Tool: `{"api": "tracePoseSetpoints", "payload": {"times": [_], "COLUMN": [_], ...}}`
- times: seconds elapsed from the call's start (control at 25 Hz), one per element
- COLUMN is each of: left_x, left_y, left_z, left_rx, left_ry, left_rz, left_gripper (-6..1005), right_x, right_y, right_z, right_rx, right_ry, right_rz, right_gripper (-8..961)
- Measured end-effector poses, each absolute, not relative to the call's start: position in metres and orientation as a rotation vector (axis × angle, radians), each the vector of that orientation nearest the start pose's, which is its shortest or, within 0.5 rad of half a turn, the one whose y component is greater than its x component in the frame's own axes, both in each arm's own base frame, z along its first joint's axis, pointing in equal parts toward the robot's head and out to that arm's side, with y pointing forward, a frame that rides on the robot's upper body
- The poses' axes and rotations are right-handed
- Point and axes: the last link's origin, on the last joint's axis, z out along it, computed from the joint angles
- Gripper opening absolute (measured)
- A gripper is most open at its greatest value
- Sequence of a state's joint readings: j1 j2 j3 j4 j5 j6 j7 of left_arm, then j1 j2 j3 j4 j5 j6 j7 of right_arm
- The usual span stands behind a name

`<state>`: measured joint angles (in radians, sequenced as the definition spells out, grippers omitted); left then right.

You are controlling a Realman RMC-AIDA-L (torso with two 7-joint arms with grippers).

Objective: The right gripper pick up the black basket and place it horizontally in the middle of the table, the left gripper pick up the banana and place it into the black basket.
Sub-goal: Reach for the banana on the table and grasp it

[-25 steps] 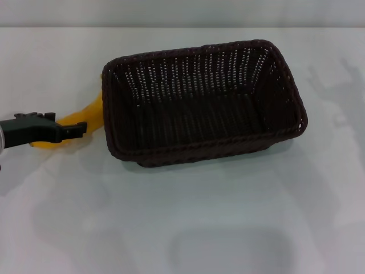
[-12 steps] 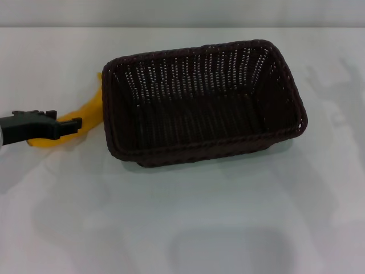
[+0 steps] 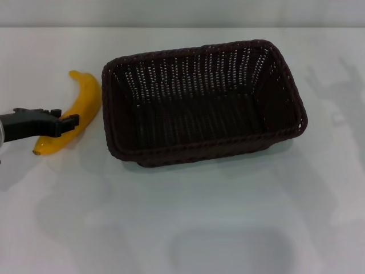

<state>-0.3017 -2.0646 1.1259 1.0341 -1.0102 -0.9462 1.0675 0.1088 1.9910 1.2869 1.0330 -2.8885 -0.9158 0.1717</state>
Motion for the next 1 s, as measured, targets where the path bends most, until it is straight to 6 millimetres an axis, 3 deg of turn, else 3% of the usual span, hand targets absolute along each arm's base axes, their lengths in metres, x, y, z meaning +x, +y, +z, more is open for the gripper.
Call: {"api": "tracePoseSetpoints", "payload": {"times": [0.08,1.0], "left_x": [-0.3172,-0.3133], "left_y": [0.3524,0.3564], "left_z": [0.0277,0.0371], "left_rx": [-2.191,-2.17], "left_ry": [-1.065,-1.028], "left_rz": [-0.165,-0.175], "left_gripper": [429,415], "right_x": [0.2268,0.2268], "right_y": [0.3345,0.334], "right_z": [0.0578,0.0584], "right_rx": [-1.553,-1.55], "right_ry": [0.283,0.283], "right_rz": [1.025,1.025], "right_gripper": [796,796]}}
